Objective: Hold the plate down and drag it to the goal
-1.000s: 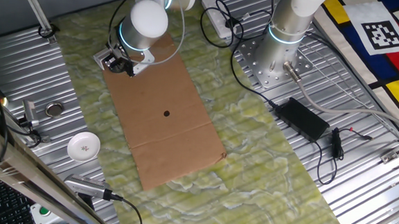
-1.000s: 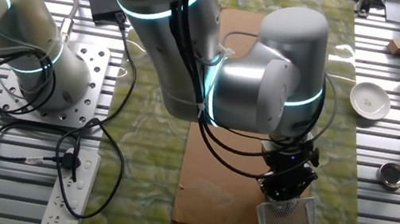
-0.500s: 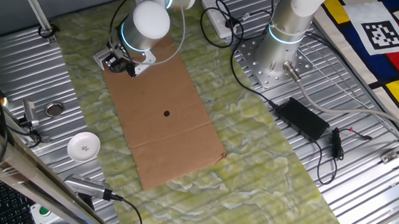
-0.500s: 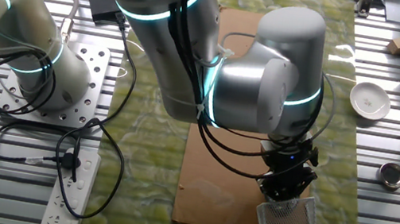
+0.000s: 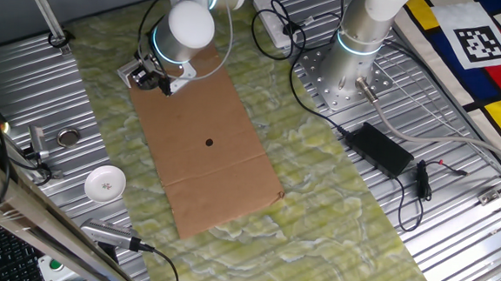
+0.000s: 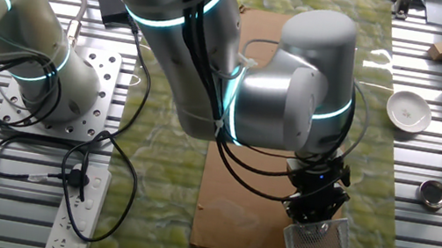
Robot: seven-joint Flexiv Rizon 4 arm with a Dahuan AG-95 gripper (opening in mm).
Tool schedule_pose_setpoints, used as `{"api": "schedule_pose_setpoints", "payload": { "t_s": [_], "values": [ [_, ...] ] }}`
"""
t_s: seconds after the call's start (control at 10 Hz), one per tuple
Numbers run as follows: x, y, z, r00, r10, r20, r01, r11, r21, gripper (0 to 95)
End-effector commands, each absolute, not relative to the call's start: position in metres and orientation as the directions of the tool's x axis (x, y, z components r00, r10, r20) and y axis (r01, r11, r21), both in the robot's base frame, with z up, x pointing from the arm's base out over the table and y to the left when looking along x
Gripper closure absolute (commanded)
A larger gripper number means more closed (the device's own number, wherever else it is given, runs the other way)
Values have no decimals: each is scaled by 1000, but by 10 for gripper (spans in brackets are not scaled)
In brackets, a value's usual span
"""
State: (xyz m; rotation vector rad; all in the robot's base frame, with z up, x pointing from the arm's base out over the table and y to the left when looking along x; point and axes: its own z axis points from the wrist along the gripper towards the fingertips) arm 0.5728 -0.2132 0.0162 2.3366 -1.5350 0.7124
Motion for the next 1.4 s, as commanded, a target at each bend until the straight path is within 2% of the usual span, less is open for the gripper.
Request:
{"api": "schedule_pose_setpoints", "payload": {
  "t_s": [0.1, 0.8, 1.1, 1.3, 1.4],
  "values": [
    [573, -213, 16, 318, -788, 528, -913, -404, -53, 950],
    [572, -199, 24, 291, -808, 513, -929, -367, -52, 950],
    [565, -190, 39, 256, -830, 495, -944, -326, -60, 950],
    [560, -171, 61, 117, -896, 429, -978, -179, -108, 950],
    [558, -160, 73, -68, -940, 334, -990, 23, -136, 950]
  ]
}}
